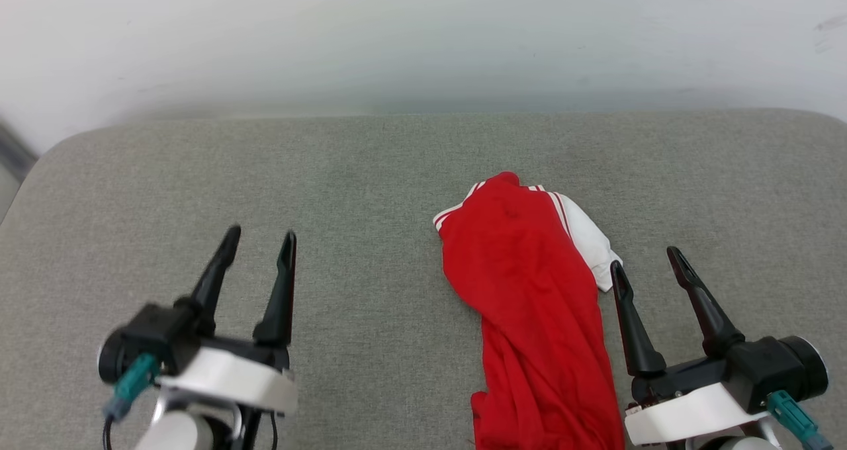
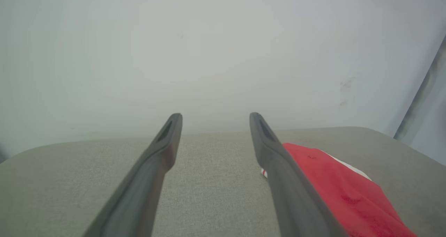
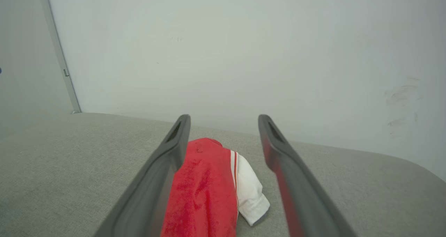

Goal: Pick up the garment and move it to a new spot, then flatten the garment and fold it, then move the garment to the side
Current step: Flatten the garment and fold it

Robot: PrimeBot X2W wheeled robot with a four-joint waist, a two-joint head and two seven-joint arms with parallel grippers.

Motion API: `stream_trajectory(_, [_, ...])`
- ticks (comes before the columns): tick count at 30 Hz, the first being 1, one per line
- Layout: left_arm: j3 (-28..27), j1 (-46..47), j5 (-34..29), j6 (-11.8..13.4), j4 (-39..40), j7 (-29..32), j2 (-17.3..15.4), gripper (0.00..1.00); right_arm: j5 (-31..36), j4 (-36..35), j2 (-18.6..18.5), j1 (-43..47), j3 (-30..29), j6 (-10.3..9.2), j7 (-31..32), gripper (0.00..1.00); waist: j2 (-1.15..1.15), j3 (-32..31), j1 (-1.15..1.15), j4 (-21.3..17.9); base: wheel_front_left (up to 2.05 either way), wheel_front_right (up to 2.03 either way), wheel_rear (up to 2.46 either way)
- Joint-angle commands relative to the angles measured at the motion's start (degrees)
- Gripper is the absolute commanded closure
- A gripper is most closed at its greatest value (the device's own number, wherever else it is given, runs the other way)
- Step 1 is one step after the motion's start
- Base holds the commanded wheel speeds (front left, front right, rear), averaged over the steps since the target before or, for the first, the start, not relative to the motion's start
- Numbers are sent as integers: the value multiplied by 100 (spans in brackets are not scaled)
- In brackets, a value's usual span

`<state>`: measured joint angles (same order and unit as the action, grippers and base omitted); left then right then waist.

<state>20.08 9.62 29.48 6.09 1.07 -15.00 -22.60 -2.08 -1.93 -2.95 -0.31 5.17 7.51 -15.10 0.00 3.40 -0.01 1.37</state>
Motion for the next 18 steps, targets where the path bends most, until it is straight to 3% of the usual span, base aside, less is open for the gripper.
stream_trajectory(1, [-121,-255,-127,-30,111,-22,109,0,2,-20,14,36,-11,-4,-10,0,0,8,1,7,0,0,0])
stream_trajectory(7, [-541,-781,-590,-385,303,-21,542,0,-14,238,-16,5,-168,-4,33,0,0,124,1,93,0,0,0])
stream_trajectory(10, [-656,-718,-778,-593,261,-21,715,0,-121,322,-246,-298,-147,-4,528,0,0,233,1,170,0,0,0])
stream_trajectory(11, [-694,-667,-830,-667,255,-21,765,0,-165,304,-377,-397,-99,-4,794,0,0,286,1,208,0,0,0])
stream_trajectory(12, [-825,-550,-955,-835,233,-21,919,0,-486,268,-847,-771,154,-3,1825,0,0,436,1,316,0,0,0])
stream_trajectory(18, [-1027,-452,-1153,-1082,143,-22,1177,0,-1365,380,-1753,-1697,584,-3,4398,0,0,763,1,571,0,0,0])
